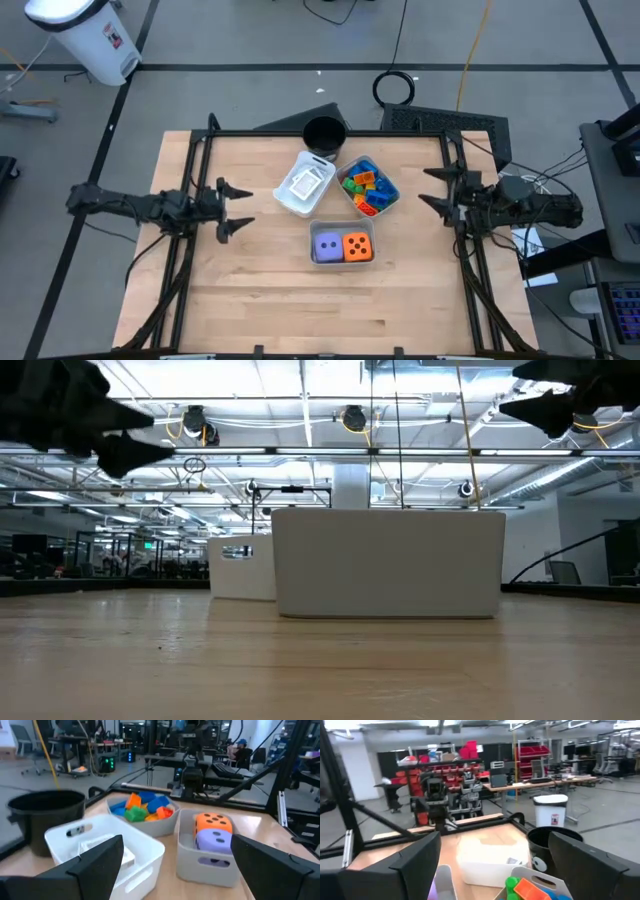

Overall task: Pick & Place Toys
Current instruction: Return to Home Position

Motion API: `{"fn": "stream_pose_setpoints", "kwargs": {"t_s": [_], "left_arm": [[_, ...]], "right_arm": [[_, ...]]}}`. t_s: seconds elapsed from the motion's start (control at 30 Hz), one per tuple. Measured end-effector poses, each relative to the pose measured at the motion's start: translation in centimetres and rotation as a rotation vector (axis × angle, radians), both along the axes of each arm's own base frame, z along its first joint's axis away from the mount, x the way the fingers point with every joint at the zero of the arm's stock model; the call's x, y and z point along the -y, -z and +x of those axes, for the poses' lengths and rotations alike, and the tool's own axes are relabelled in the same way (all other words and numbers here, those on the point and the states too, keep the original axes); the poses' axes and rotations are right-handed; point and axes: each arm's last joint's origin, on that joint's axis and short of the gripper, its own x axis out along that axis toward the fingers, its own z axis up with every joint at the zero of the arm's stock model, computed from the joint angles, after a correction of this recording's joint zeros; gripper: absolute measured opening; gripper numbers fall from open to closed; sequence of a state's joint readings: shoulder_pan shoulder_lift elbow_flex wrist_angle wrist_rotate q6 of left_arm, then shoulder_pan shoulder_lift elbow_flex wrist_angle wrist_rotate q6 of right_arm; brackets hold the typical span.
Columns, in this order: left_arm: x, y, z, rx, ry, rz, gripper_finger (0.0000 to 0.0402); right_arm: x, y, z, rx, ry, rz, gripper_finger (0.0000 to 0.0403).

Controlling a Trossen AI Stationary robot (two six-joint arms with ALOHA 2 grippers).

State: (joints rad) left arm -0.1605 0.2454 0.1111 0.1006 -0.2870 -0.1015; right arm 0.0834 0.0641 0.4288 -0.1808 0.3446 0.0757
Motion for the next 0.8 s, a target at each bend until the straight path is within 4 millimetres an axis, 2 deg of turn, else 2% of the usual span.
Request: {"fn": "stream_pose_setpoints", "kwargs": {"t_s": [0.3,0.8], "left_arm": [[-0.5,2.5,-0.6,0.007,-0.025,-0.015,0.0374],[-0.6,2.1,-0.6,0.038,-0.027,0.005,0.0374]], "right_arm": [[0.0,1.9,0.3,-0.05,0.0,-0.047,0.0345],[-0.2,8.0,2.7,-0.004,0.003,-0.088,0.0345]]}}
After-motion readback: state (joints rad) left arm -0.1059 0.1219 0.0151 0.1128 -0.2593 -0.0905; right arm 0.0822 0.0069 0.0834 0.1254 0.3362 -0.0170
